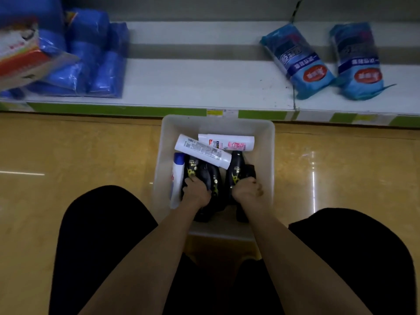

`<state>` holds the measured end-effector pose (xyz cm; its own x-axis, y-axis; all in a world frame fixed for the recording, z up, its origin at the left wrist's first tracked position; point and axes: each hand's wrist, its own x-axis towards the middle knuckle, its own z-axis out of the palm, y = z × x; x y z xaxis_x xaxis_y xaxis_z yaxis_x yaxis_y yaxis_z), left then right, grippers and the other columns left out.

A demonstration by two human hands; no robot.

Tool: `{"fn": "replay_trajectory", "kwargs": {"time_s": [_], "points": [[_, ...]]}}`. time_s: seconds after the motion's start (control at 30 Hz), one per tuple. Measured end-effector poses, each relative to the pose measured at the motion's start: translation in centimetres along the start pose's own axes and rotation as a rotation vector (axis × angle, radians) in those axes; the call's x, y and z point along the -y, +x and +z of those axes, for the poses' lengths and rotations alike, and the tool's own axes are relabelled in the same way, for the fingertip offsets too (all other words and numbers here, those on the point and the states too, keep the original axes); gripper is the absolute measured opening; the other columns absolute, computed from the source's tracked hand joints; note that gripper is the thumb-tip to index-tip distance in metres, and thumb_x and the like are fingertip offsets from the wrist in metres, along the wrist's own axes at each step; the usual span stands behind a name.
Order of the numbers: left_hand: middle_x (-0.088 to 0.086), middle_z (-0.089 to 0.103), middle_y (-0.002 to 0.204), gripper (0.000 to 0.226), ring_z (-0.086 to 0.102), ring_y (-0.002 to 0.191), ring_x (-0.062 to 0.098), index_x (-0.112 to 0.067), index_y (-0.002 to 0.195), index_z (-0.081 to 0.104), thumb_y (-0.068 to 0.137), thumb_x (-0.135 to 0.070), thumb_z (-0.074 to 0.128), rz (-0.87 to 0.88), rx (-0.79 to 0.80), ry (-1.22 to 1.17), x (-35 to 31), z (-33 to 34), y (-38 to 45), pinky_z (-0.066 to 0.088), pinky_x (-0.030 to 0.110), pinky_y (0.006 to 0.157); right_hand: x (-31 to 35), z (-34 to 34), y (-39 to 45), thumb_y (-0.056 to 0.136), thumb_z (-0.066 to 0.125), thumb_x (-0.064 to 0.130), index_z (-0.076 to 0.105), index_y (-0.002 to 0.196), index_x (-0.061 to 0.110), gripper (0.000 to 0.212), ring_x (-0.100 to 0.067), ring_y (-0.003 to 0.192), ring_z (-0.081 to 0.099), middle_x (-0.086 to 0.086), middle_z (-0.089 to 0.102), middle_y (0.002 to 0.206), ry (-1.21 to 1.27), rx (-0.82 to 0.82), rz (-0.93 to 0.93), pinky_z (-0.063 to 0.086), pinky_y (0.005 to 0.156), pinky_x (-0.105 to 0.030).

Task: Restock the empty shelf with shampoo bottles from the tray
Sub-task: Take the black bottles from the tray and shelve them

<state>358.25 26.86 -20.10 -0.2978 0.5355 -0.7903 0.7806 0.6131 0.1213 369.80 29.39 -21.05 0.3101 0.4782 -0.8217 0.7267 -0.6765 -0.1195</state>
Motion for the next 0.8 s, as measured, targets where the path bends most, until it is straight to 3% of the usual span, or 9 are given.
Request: {"fn": "replay_trajectory", "kwargs": {"time_s": [0.13,0.23,0.3,0.43,0.57,0.8], "points": [[0.023,0.025,0.142,0.078,0.035,0.131,0.037,0.008,0.138,0.020,0.088,-0.034,0.062,0.000,-0.040,-0.007,0.6,0.0,0.4,0.034,0.038,0.106,-0.6,1.4,0.5,0.094,0.044,0.012,0.020,0.135,-0.001,0.050,-0.036,0.137,0.024,-0.027,0.032,0.143,0.053,-0.029,0.014,0.026,0.109,-0.039],[0.023,0.025,0.142,0.085,0.034,0.131,0.036,0.005,0.139,0.023,0.083,-0.042,0.066,-0.034,-0.034,-0.001,0.6,-0.1,0.8,0.032,0.037,0.108,-0.8,1.4,0.5,0.080,0.070,0.032,0.029,0.135,0.002,0.074,-0.034,0.133,0.030,-0.019,0.037,0.141,0.099,0.023,0.029,0.030,0.107,-0.041],[0.024,0.025,0.141,0.087,0.032,0.130,0.038,-0.001,0.141,0.024,0.080,-0.044,0.068,-0.042,-0.025,-0.038,0.5,0.2,0.8,0.029,0.039,0.109,-0.8,1.6,0.5,0.071,0.076,0.046,0.038,0.134,0.004,0.085,-0.034,0.131,0.035,-0.018,0.040,0.139,0.079,0.073,-0.006,0.033,0.105,-0.039],[0.022,0.038,0.141,0.084,0.042,0.129,0.036,-0.005,0.144,0.017,0.083,-0.027,0.070,-0.001,0.009,-0.339,0.4,0.2,0.0,0.037,0.037,0.104,-0.7,1.9,0.2,0.080,0.071,0.031,0.038,0.132,0.005,0.067,-0.037,0.123,0.045,-0.022,0.042,0.135,0.234,0.096,-0.081,0.041,0.099,-0.036],[0.018,0.049,0.136,0.075,0.049,0.124,0.034,-0.001,0.140,0.022,0.084,-0.017,0.068,0.010,0.001,-0.476,-0.3,-2.9,-3.6,0.042,0.036,0.099,-0.7,0.0,-3.2,0.084,0.067,0.021,0.039,0.125,0.001,0.054,-0.033,0.110,0.056,-0.016,0.053,0.120,0.395,0.117,-0.160,0.044,0.077,-0.030],[0.018,0.048,0.136,0.061,0.049,0.124,0.033,0.001,0.135,0.024,0.089,-0.013,0.062,0.041,0.051,-0.514,-2.3,-12.6,-17.3,0.040,0.035,0.099,-0.4,-7.3,-15.8,0.081,0.066,0.025,0.048,0.121,0.002,0.049,-0.033,0.100,0.061,-0.020,0.061,0.113,0.466,0.190,-0.202,0.050,0.077,-0.035]]}}
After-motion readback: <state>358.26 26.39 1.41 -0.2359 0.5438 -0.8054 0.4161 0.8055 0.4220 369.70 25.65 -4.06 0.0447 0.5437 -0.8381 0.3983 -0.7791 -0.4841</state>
